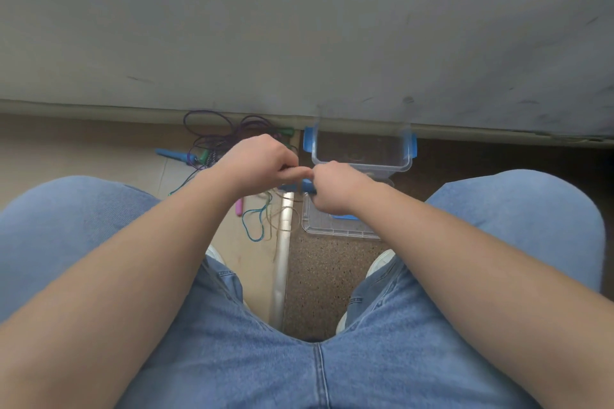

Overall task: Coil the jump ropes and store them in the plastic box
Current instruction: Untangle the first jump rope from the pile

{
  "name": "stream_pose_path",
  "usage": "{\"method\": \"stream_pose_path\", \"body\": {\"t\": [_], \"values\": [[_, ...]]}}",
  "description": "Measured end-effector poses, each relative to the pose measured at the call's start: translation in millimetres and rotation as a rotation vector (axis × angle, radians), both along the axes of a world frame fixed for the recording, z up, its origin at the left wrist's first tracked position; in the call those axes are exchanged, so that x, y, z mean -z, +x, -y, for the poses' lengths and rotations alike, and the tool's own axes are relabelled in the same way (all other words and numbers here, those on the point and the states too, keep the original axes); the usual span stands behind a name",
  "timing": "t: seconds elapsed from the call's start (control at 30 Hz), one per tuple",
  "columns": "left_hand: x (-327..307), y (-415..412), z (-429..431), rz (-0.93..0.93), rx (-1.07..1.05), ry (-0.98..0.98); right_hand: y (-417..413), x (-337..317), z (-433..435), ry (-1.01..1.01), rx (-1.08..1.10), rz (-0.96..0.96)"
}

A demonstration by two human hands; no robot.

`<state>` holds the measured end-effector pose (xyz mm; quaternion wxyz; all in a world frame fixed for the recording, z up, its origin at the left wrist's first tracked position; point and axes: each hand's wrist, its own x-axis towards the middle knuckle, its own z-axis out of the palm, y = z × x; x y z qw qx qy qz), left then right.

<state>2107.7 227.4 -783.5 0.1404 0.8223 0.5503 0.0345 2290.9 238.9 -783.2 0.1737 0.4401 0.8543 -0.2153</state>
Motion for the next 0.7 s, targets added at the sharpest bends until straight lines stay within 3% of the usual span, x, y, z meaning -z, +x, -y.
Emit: {"method": "stream_pose_path", "body": {"t": [0.07, 0.13, 0.27, 0.33, 0.4, 0.47, 0.53, 0.63, 0.7], "values": [[1, 0, 0, 0.023, -0.014, -0.026, 1, -3, 2, -0.040, -0.144, -0.023], [0, 0, 3, 0.199, -0.125, -0.159, 7, -7, 0, -0.129, -0.147, -0.137], [-1, -3, 4, 0.532, -0.473, -0.288, 10, -12, -1, -0.351, 0.167, -0.611], [-4, 0, 6, 0.539, -0.544, -0.246, 5, -11, -3, -0.404, 0.384, -0.869], [-5, 7, 12, 0.437, -0.478, -0.212, 3, -9, -9, -0.323, 0.587, -0.955], [-4, 15, 19, 0.343, -0.356, -0.229, 8, -5, -20, -0.126, 0.669, -0.792], [-3, 18, 23, 0.294, -0.231, -0.234, 15, 0, -25, 0.012, 0.632, -0.507], [-6, 22, 23, 0.188, -0.039, -0.137, 16, 4, -21, 0.064, 0.398, -0.151], [-9, 21, 21, 0.086, 0.053, -0.039, 9, 4, -10, 0.077, 0.220, -0.041]]}}
